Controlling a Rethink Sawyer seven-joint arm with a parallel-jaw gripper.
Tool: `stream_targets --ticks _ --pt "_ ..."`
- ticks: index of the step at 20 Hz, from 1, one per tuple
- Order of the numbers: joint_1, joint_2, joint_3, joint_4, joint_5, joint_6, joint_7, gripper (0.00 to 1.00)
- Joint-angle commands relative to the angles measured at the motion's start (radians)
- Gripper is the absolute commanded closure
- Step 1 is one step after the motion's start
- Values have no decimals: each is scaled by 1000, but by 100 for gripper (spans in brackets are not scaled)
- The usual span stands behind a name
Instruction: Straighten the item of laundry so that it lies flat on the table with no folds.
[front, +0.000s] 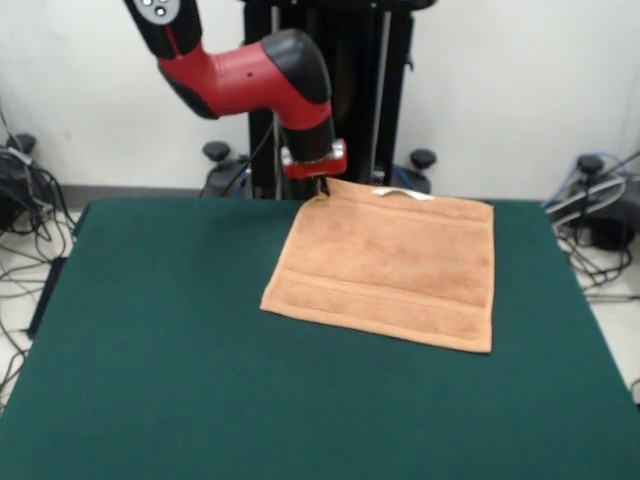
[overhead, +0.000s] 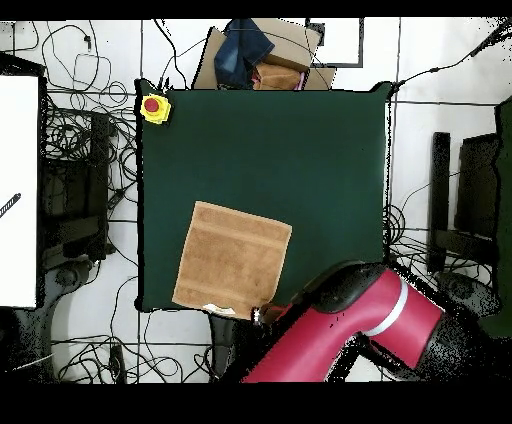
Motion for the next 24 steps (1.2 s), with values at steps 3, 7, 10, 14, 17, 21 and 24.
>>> stream_targets --ticks 3,7,10,14,17,21,24 --pt "24 68 -6 -224 85 -46 141 100" --pt "84 63 -67 -216 144 -94 185 100" --pt "118 72 -107 -215 194 -161 201 100" --pt "133 80 -120 -217 235 -177 189 100" --pt "142 83 -132 -216 255 -176 170 0" --pt "156 85 -150 -215 271 -175 161 0" --pt "148 81 -145 -212 268 -161 147 0"
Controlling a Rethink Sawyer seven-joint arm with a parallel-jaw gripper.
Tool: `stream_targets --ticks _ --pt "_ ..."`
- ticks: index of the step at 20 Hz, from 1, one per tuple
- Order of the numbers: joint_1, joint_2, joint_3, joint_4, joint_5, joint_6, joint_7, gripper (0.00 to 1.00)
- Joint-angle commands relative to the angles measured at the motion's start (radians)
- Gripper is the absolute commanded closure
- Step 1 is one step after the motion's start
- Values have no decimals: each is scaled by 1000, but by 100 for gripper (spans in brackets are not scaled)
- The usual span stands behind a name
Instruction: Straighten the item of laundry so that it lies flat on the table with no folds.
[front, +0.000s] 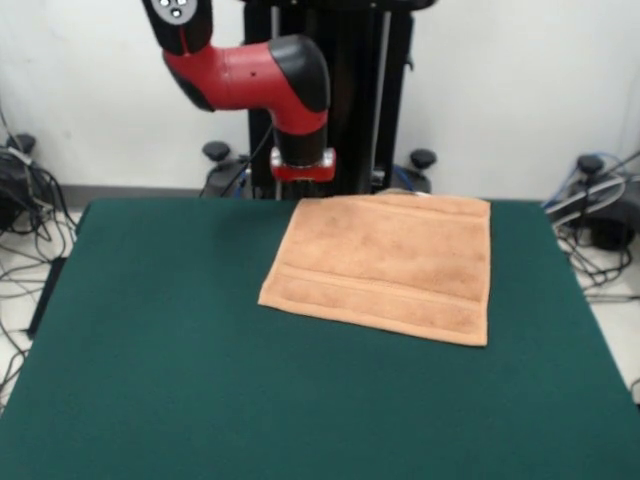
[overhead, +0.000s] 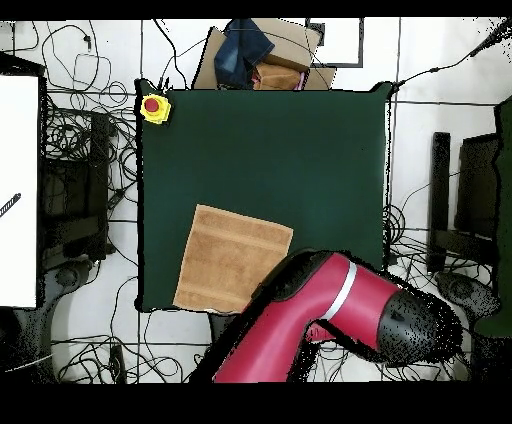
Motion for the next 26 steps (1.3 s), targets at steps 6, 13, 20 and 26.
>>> stream_targets --ticks 6,13,20,26 --pt "-41 -98 65 -47 43 58 113 0" --pt "-151 -444 206 232 48 321 15 0" --pt "-256 -615 311 340 45 486 -67 0" --pt "-177 -533 283 199 8 397 36 0"
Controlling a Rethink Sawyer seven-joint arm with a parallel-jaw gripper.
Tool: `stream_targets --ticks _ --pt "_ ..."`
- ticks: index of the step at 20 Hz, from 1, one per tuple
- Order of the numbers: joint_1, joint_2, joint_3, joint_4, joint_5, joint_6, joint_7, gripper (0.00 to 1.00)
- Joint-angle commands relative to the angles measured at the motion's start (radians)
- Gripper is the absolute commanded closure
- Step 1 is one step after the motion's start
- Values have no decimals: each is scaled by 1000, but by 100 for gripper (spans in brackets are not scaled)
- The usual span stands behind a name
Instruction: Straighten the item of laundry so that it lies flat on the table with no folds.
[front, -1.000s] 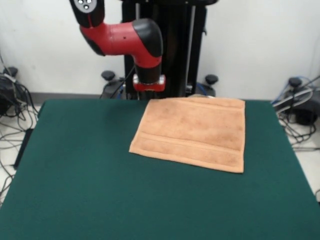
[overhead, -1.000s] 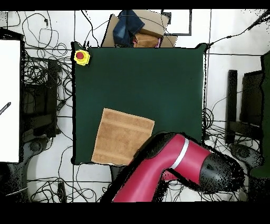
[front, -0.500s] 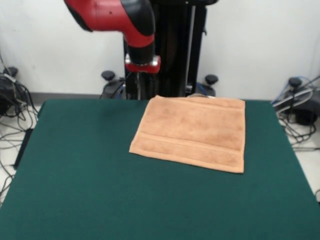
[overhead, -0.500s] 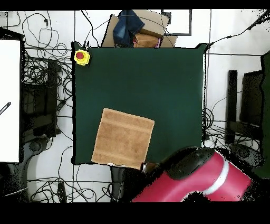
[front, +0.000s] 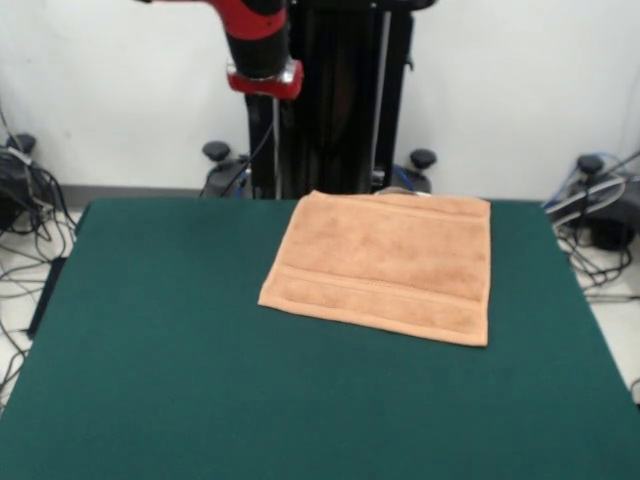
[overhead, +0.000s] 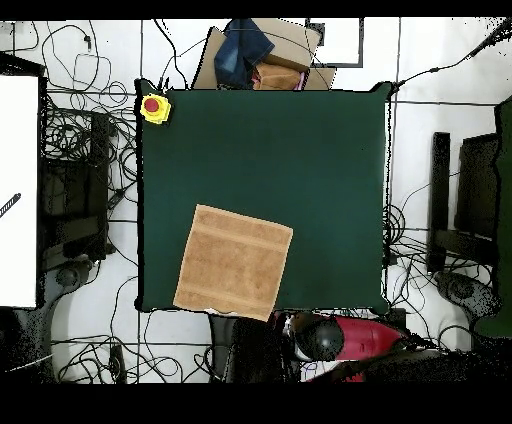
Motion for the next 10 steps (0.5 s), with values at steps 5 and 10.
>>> stream_targets --ticks 5,10 --pt "229 52 40 -218 31 -85 139 0" --pt "263 79 44 -276 49 -119 135 0"
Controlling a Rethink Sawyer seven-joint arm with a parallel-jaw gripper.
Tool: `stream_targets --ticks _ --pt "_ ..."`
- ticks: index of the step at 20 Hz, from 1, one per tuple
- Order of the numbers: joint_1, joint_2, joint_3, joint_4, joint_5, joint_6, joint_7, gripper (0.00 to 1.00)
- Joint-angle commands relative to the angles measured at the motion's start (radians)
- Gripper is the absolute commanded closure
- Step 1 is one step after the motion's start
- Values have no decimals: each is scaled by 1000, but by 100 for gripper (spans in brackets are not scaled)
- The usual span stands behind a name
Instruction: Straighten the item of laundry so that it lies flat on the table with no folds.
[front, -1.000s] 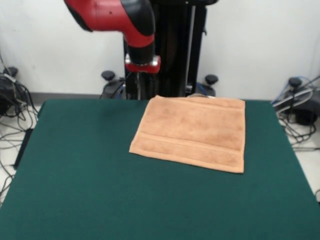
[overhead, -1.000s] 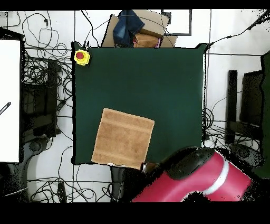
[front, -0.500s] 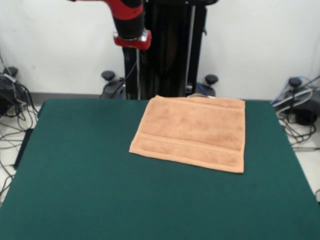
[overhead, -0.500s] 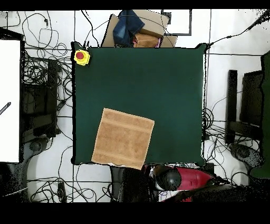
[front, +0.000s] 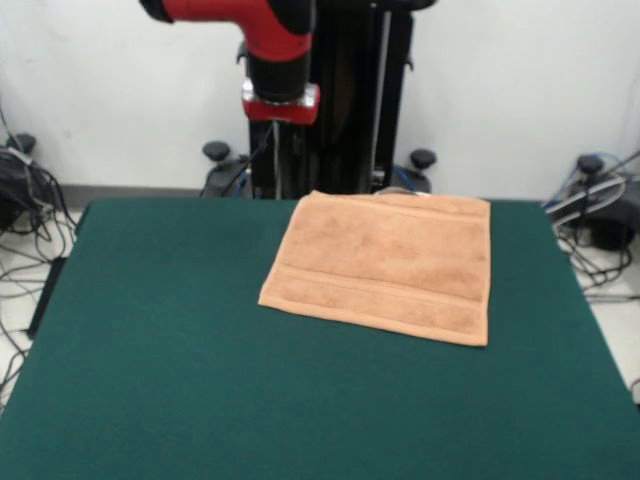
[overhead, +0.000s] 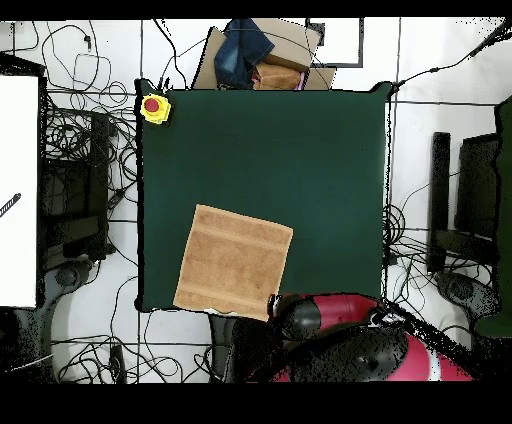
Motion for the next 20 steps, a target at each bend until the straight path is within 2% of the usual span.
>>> stream_targets --ticks 1,4,9,14,20 --pt "72 59 60 -191 54 -78 126 0" --pt "33 56 91 -206 66 -51 93 0" --pt "-17 103 97 -272 73 -64 80 0" --pt "-61 200 93 -387 23 -61 24 0" --pt "-65 201 113 -399 20 3 -5 0"
